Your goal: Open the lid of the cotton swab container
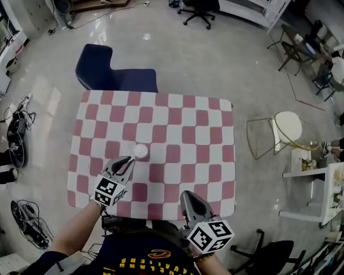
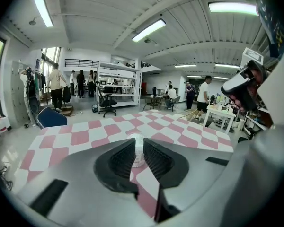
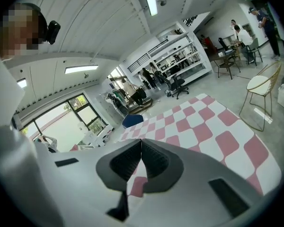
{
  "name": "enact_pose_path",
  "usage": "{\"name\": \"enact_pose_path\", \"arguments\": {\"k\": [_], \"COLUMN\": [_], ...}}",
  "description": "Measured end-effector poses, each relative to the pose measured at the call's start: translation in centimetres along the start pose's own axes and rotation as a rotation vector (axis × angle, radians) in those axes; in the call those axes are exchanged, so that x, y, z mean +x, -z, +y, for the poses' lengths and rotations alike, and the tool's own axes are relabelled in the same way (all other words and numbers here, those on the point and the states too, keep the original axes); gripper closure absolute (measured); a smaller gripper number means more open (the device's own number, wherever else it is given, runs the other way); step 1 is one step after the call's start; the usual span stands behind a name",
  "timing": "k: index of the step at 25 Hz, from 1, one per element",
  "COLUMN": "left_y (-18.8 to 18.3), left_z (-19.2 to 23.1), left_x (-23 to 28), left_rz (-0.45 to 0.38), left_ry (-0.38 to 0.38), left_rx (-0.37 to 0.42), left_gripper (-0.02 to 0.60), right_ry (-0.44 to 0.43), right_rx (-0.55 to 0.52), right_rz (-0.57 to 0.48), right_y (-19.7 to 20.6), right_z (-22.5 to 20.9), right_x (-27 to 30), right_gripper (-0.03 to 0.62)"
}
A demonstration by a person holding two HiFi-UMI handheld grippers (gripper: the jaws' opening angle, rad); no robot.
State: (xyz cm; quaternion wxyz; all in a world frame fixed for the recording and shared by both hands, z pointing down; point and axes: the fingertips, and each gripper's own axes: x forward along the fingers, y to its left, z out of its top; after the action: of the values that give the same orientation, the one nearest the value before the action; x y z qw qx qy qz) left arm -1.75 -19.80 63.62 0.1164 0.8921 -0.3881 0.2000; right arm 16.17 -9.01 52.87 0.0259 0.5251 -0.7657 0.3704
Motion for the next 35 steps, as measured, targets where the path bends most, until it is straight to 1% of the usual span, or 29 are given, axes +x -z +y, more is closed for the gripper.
{"name": "enact_pose_path", "arguments": {"k": [4,7,10,11,17,20,25,31,35], "left_y": [2.3,4.2,5.5,5.7,6.2,6.4,6.0,6.2,5.6], "left_z": [1.0,1.3,1.3,1.2,0.4,0.3,0.9,0.8,0.5], "left_x": [0.9,2.6,4.6,5.1,7.5,8.1,8.5,8.8,8.3], "left_rz": [0.057,0.109,0.155,0.166,0.186,0.192,0.179,0.17,0.154], "left_ry": [-0.007,0.02,0.049,0.055,0.057,0.05,0.026,0.059,0.085], "left_rx": [0.004,0.005,0.005,0.012,0.071,0.089,0.104,0.114,0.122], "left_gripper": [0.464,0.392,0.343,0.336,0.336,0.334,0.336,0.337,0.339], "right_ry": [0.014,0.028,0.05,0.058,0.099,0.091,0.084,0.082,0.077], "right_rx": [0.002,0.001,0.004,0.008,0.029,0.035,0.034,0.045,0.038], "right_rz": [0.01,0.009,0.007,0.006,0.006,0.016,0.02,0.024,0.02], "right_y": [0.5,0.7,0.8,0.9,1.5,1.7,1.7,1.9,1.5], "right_z": [0.4,0.7,0.7,0.6,-0.2,0.1,0.6,0.4,0.6], "right_x": [0.7,1.0,0.8,0.6,-0.1,0.2,0.5,0.5,0.5], "right_gripper": [0.583,0.583,0.583,0.583,0.583,0.583,0.582,0.583,0.583]}}
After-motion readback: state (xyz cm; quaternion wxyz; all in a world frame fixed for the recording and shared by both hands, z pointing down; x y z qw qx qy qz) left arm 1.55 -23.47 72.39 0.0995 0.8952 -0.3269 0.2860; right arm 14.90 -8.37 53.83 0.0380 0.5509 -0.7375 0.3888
